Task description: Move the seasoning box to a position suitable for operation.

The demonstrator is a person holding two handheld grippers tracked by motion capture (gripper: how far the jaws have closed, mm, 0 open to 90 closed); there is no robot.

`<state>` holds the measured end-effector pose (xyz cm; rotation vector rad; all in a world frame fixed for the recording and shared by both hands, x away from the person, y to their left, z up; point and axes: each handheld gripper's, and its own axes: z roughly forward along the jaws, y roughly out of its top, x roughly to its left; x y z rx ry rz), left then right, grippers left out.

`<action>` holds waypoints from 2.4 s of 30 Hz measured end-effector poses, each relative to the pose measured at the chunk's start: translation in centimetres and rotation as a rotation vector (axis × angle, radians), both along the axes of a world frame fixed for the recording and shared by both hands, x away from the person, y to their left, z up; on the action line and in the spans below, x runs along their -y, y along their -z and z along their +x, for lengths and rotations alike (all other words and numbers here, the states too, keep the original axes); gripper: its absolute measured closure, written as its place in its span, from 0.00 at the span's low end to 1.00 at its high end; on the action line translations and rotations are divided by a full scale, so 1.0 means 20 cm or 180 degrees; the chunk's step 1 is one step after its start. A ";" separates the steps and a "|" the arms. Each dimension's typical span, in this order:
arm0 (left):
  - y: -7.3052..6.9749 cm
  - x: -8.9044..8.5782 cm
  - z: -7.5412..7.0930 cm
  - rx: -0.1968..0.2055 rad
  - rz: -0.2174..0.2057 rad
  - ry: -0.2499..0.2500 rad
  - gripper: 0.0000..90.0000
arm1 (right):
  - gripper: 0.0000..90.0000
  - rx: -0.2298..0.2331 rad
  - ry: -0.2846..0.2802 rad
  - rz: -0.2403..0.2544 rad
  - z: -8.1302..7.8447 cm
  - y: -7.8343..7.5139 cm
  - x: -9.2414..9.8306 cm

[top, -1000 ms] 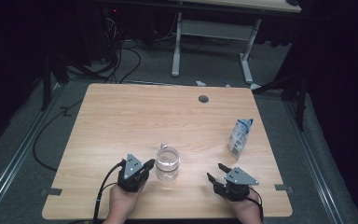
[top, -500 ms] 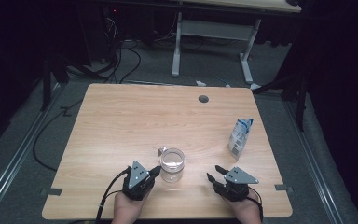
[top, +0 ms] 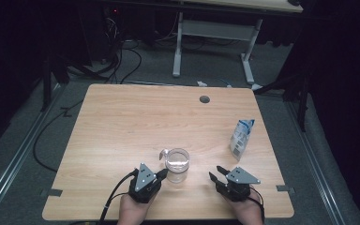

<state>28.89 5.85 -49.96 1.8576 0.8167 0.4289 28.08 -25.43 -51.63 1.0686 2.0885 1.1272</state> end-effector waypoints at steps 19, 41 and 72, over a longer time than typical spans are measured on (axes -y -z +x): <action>0.08 -0.10 0.07 -0.0161 0.0267 -0.0005 0.67 | 0.64 -0.0031 0.0068 -0.0002 0.03 -0.03 -0.06; 0.01 -0.24 0.15 -0.0186 -0.0028 -0.0317 0.65 | 0.70 -0.0027 0.0034 0.0239 0.19 -0.14 -0.16; -0.19 -0.08 0.28 -0.0019 -0.0154 -0.0365 0.93 | 0.75 -0.0009 -0.0097 0.0208 0.15 -0.13 -0.15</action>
